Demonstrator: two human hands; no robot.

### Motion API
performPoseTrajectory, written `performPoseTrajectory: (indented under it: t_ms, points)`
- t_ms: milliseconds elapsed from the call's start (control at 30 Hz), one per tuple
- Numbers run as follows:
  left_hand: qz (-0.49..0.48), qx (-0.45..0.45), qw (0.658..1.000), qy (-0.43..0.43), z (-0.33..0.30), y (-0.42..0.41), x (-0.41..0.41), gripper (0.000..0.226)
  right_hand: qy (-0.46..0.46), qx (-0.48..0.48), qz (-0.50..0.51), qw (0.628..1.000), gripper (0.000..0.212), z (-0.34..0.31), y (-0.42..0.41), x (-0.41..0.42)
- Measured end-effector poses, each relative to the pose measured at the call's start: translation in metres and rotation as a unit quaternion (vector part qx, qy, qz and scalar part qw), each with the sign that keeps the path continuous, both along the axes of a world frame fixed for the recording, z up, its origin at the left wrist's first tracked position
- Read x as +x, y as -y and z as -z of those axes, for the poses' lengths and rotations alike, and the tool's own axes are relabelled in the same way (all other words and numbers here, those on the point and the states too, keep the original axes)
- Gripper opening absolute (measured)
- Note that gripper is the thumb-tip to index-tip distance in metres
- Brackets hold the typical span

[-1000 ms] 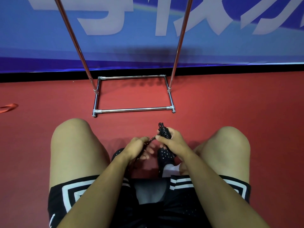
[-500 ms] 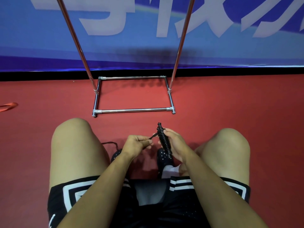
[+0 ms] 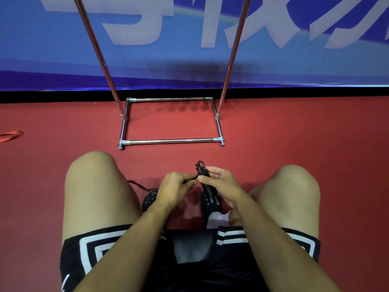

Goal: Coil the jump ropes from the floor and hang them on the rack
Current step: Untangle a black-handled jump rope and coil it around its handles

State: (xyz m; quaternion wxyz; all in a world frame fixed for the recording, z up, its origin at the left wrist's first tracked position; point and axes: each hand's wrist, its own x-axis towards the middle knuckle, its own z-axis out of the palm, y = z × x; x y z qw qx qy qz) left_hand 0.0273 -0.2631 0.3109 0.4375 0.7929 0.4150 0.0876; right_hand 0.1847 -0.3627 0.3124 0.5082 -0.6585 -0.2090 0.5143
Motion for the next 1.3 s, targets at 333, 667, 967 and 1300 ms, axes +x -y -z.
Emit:
performPoseTrajectory:
  t_ms: [333, 667, 967, 1300]
  points:
    - [0.032, 0.01, 0.999, -0.009, 0.004, 0.001, 0.003, 0.025, 0.021, -0.01, -0.016, 1.0, 0.027, -0.005, 0.001, -0.005]
    - [0.016, -0.197, 0.979, 0.042, 0.004, 0.005, 0.003, 0.019, -0.025, 0.088, 0.034, 0.995, 0.025, -0.019, 0.003, 0.0]
    - [-0.013, -0.248, 0.955, 0.161, -0.011, 0.01, 0.004, 0.026, -0.08, 0.104, 0.06, 0.99, 0.016, -0.025, 0.005, 0.0]
    - [-0.033, -0.201, 0.969, 0.137, -0.009, 0.006, 0.003, 0.024, -0.029, 0.049, 0.058, 0.997, 0.025, -0.018, 0.002, -0.006]
